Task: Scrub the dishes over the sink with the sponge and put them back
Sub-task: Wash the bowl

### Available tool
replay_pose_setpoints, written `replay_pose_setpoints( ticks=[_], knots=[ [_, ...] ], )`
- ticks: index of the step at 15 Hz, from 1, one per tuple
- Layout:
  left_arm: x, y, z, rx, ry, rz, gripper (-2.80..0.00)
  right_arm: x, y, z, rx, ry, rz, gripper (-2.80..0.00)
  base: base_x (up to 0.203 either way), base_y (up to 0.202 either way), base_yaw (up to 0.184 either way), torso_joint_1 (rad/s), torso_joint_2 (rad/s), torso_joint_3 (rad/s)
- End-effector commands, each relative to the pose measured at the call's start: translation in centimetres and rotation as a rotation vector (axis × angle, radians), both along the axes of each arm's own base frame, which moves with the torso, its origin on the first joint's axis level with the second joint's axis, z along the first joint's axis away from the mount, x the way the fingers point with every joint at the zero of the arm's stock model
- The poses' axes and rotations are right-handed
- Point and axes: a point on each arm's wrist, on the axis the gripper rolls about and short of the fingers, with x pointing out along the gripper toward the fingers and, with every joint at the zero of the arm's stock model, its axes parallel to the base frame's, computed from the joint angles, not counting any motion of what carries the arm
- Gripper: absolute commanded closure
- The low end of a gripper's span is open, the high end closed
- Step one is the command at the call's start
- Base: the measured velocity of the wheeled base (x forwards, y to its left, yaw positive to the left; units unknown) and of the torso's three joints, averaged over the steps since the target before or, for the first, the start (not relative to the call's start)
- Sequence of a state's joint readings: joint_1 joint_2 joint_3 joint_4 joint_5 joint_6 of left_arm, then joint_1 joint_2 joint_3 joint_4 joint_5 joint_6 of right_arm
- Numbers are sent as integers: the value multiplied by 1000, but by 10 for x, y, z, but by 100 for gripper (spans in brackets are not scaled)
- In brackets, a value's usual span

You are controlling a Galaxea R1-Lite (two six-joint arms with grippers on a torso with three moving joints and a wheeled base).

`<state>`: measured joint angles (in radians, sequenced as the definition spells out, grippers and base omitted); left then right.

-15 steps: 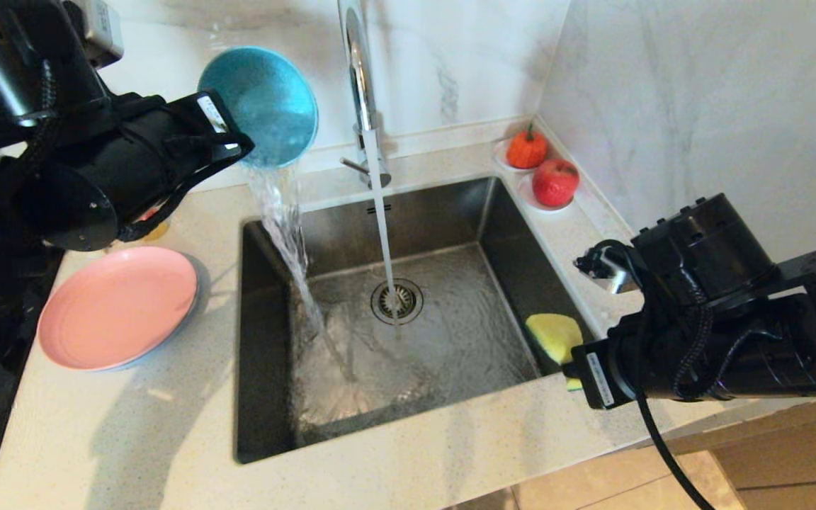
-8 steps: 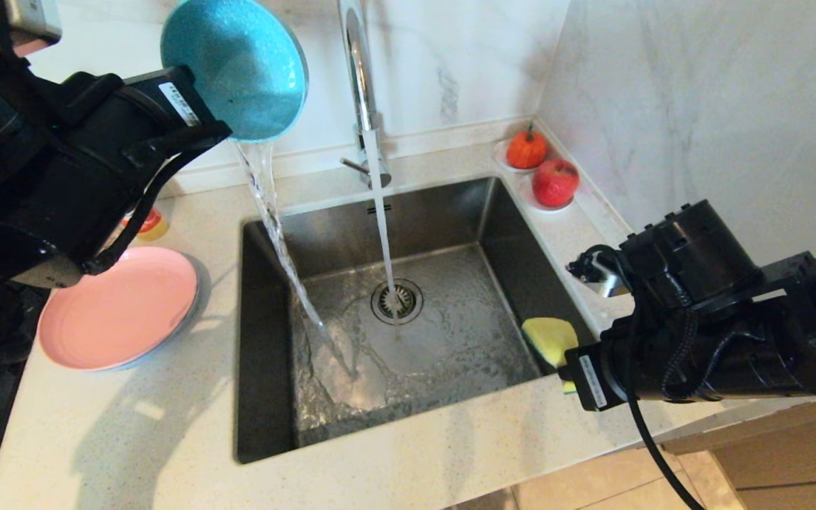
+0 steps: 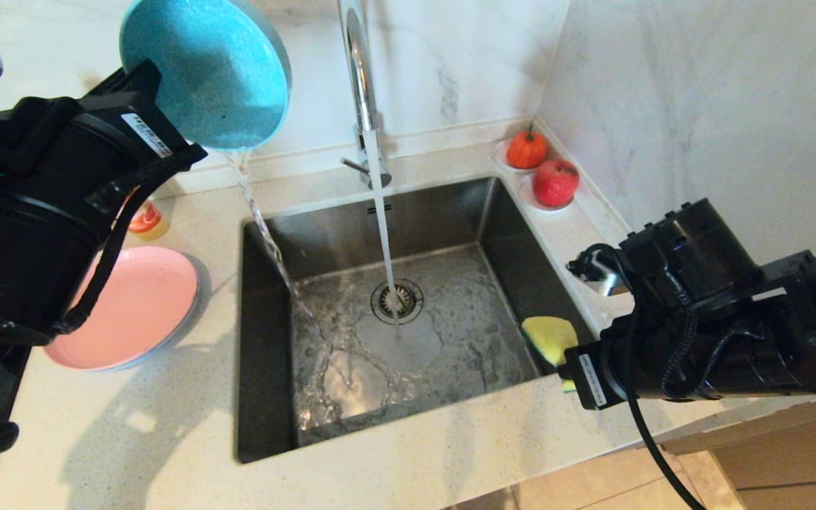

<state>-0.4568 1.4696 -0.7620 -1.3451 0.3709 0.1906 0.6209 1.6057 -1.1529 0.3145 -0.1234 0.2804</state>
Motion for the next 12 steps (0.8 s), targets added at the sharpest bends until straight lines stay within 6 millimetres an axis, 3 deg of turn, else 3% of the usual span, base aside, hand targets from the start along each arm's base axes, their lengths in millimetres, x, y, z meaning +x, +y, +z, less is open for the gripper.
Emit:
replay_pose_setpoints(
  ticks=[1, 8, 12],
  knots=[
    [-3, 1, 2, 5, -58, 23, 0, 0, 0, 1, 3, -2, -1, 0, 0, 0, 0, 0, 0, 0],
    [-12, 6, -2, 25, -29, 12, 0, -4, -3, 7, 16, -21, -1, 0, 0, 0, 0, 0, 0, 0],
    [-28, 10, -4, 105, 152, -31, 0, -14, -5, 23, 36, -44, 19, 0, 0, 0, 0, 0, 0, 0]
  ],
)
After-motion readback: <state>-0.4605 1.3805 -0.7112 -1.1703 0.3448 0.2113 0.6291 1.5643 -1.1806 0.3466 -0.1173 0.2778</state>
